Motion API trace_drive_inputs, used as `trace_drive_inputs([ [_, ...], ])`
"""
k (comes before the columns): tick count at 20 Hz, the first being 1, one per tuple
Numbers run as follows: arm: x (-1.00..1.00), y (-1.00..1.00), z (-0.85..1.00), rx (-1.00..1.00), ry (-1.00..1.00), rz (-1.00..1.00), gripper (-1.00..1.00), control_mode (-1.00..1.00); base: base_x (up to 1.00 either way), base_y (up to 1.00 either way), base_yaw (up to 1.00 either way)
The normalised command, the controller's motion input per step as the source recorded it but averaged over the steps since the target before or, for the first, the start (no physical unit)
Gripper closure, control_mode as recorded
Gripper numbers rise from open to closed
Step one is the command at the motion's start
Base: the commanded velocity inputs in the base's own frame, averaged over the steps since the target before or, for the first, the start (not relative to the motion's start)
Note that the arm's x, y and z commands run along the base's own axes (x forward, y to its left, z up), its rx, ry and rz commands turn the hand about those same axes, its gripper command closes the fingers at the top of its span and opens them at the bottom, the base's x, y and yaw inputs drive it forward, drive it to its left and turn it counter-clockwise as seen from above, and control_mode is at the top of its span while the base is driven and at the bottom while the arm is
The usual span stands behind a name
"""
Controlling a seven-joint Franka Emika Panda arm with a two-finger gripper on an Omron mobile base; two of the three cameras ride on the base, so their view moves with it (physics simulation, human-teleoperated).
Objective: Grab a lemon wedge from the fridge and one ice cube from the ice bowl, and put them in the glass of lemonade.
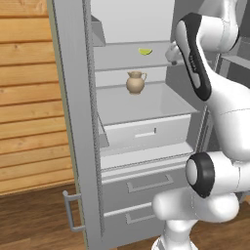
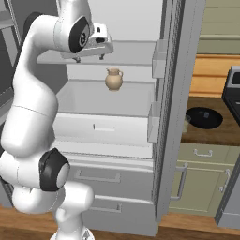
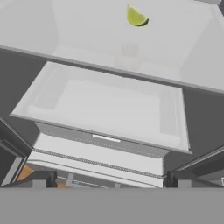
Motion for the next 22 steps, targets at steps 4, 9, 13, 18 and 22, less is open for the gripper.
trace_drive_inputs([
  [4, 0.01, -0.03, -0.05, 0.0, 0.19, -0.02, -1.0, -1.0, 0.0, 0.0, 0.0],
  [9, 0.42, 0.0, -0.01, 0.0, 0.05, -0.02, -1.0, -1.0, 0.0, 0.0, 0.0],
  [13, 0.45, 0.0, -0.04, 0.0, 0.0, -0.02, -1.0, 1.0, 0.5, 0.0, -0.03],
  [18, 0.0, 0.0, 0.0, 0.0, 0.0, 0.0, -1.0, 1.0, 1.0, 0.0, -0.05],
  [22, 0.0, 0.0, 0.0, 0.0, 0.0, 0.0, -1.0, 1.0, 0.74, 0.0, -0.01],
])
